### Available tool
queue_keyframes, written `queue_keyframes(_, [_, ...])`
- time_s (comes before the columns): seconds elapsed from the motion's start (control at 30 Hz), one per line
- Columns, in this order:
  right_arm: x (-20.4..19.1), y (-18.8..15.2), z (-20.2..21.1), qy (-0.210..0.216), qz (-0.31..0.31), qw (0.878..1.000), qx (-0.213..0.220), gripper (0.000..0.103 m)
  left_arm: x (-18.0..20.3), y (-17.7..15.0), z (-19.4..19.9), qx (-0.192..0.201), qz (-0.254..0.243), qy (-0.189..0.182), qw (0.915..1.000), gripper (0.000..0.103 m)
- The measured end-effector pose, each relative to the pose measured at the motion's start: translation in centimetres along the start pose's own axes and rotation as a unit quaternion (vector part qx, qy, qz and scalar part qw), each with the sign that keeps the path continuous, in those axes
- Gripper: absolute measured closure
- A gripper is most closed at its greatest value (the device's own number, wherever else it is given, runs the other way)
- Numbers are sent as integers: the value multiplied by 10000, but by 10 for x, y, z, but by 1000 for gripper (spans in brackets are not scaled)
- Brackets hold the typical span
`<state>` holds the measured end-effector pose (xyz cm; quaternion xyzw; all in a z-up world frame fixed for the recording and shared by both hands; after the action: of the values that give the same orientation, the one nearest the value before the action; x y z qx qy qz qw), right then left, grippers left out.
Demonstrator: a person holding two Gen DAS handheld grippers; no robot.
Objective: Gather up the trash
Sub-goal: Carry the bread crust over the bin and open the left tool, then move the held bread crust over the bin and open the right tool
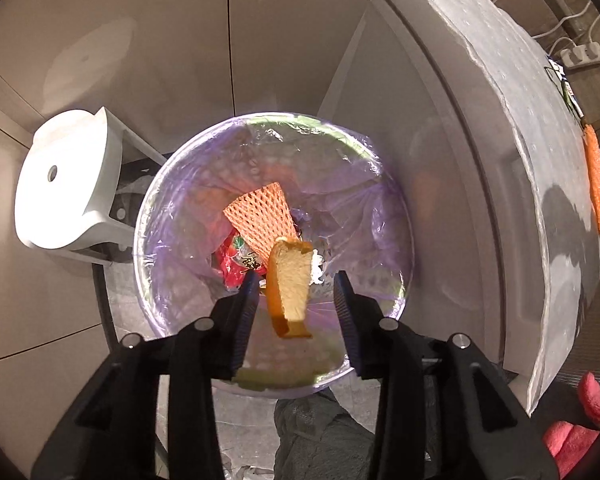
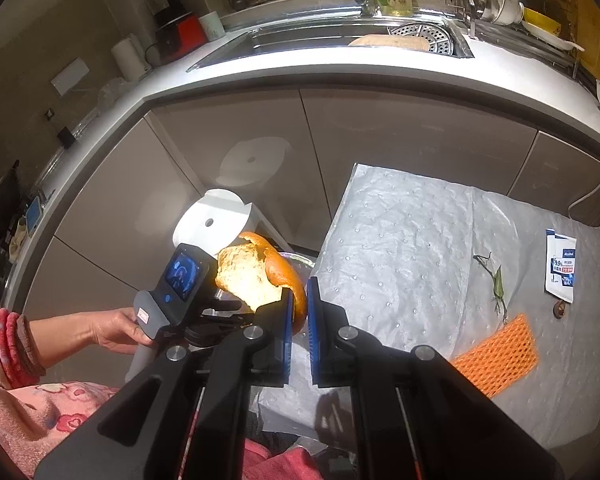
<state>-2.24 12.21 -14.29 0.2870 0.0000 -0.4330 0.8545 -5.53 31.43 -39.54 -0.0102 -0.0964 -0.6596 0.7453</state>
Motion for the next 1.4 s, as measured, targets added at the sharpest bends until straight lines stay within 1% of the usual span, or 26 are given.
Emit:
queue_keyframes(0.03, [-1, 0, -1, -2, 1, 10000, -19, 95, 1, 1, 1, 19, -31, 2, 10000, 58])
queue_keyframes(0.1, [-3, 0, -3, -11, 12, 10000, -54, 95, 1, 2, 3, 50, -57, 32, 10000, 47])
queue_keyframes(0.2, [-6, -1, -5, -19, 24, 10000, -85, 95, -2, 4, 6, 76, 8, 25, 10000, 36])
queue_keyframes(0.27, [-6, -2, -7, -27, 22, 9999, -100, 95, -3, 4, 10, 92, 36, -42, 9999, 34])
queue_keyframes(0.33, [-5, -4, -10, -24, 15, 9999, -122, 96, -2, 3, 22, 192, 23, -114, 9997, 33])
queue_keyframes(0.43, [-6, -6, -16, -29, -6, 9999, -169, 96, 1, 2, 57, 586, -4, -190, 9981, 32])
queue_keyframes(0.5, [-6, -7, -24, -5, -34, 9997, -229, 95, 3, 0, 92, 986, -13, -171, 9950, 23])
queue_keyframes(0.6, [-11, -10, -43, 55, -26, 9994, -354, 95, 6, -7, 147, 1637, -32, -81, 9865, 15])
queue_keyframes(0.7, [-19, -14, -66, 146, 4, 9985, -524, 95, 8, -17, 197, 2218, -37, 150, 9750, 11])
queue_keyframes(0.77, [-27, -16, -82, 204, 41, 9977, -641, 95, 10, -23, 222, 2483, -62, 302, 9682, 8])
queue_keyframes(0.83, [-36, -18, -100, 185, 122, 9969, -754, 95, 14, -31, 241, 2683, -36, 448, 9623, 8])
queue_keyframes(0.9, [-45, -20, -117, 178, 234, 9958, -862, 94, 15, -34, 257, 2803, -36, 501, 9586, 8])
queue_keyframes(1.0, [-58, -22, -144, 101, 435, 9935, -1050, 94, 17, -42, 272, 2896, 16, 525, 9557, 8])
queue_keyframes(1.07, [-65, -23, -163, 6, 561, 9912, -1195, 94, 18, -45, 280, 2936, 19, 521, 9545, 8])
queue_keyframes(1.27, [-78, -29, -203, -313, 788, 9852, -1488, 91, 24, -56, 292, 3058, -129, 773, 9489, 8])
queue_keyframes(1.3, [-80, -31, -207, -323, 815, 9844, -1527, 88, 25, -58, 294, 3072, -139, 791, 9483, 8])
queue_keyframes(1.33, [-80, -32, -211, -317, 804, 9835, -1589, 78, 25, -59, 295, 3078, -143, 799, 9480, 8])
queue_keyframes(1.37, [-80, -34, -213, -313, 766, 9834, -1615, 71, 25, -59, 296, 3079, -148, 801, 9479, 8])
queue_keyframes(1.4, [-78, -34, -213, -301, 728, 9838, -1612, 56, 25, -59, 297, 3082, -158, 814, 9477, 8])
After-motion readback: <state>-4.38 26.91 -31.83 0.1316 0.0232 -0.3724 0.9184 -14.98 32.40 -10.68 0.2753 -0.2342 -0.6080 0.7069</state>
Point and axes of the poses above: each gripper's, at about its wrist camera, not at the fingertips, and z roughly against the way its jaws point, x to its right, y to its top, the point moved 5 cm from there along -z, roughly the way its jaws point, and after that the axes turned 4 degrees about -x, right-handed, at the moved point
